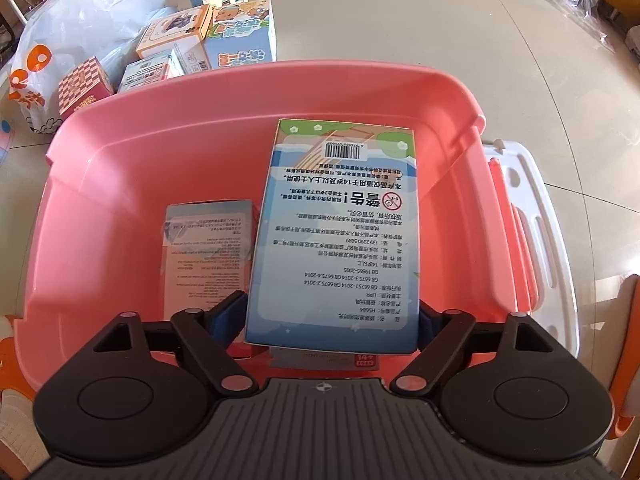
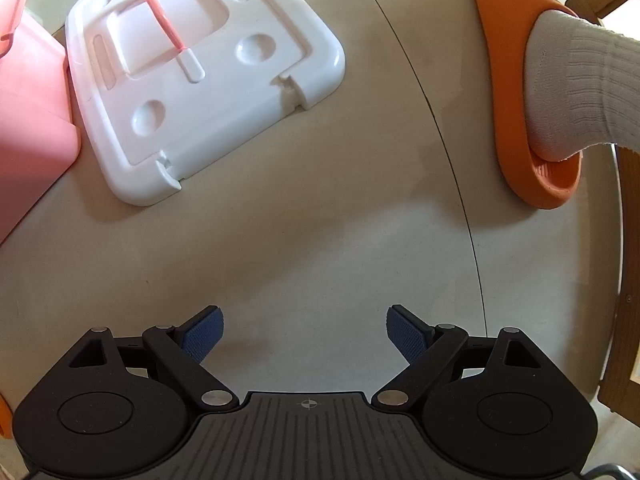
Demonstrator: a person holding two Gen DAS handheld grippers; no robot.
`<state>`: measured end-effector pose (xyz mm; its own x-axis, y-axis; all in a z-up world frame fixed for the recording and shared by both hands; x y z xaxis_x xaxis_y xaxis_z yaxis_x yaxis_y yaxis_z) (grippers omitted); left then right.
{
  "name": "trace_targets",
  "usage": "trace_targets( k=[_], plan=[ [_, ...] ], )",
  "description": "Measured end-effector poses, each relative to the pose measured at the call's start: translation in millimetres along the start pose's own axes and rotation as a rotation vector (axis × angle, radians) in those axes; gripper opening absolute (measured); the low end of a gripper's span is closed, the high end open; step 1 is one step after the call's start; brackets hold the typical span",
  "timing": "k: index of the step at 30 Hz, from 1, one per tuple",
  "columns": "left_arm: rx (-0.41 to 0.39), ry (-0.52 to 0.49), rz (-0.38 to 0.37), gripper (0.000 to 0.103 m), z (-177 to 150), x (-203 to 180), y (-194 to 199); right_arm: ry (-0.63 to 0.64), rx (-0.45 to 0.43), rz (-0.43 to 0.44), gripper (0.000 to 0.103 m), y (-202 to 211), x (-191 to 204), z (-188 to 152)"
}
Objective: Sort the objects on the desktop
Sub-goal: 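Lower the blue-and-green box into the bin and open the left gripper, then withdraw the left gripper from the bin and back away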
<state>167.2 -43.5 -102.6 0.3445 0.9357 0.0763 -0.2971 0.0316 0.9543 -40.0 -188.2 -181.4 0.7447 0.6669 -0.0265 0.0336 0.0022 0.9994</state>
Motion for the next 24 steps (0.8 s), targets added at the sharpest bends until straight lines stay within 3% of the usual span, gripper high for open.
trace_targets(
  k=[14, 24],
  plan=[
    [-0.080, 0.027, 0.012, 0.091, 5.6, 11.5, 38.6, 0.009, -0.023, 0.016, 0.086, 11.4, -1.2, -4.3],
    [-0.136, 0.113, 0.031, 0.091, 0.9, 42.0, 73.8, 0.027, -0.051, 0.025, 0.086, 27.3, -3.1, -12.8]
  ],
)
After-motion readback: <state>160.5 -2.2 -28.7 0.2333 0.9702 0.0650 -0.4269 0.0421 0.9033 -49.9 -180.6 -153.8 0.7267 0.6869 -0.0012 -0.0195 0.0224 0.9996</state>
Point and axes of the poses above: each gripper's, at about its wrist camera, not at the fingertips, and y roughly against the way its jaws point, x to its left, z to its top, the point moved 3 cm from there along -y, roughly the way its jaws point, and after that the axes turned 11 degrees about -y, right-handed, at the moved point
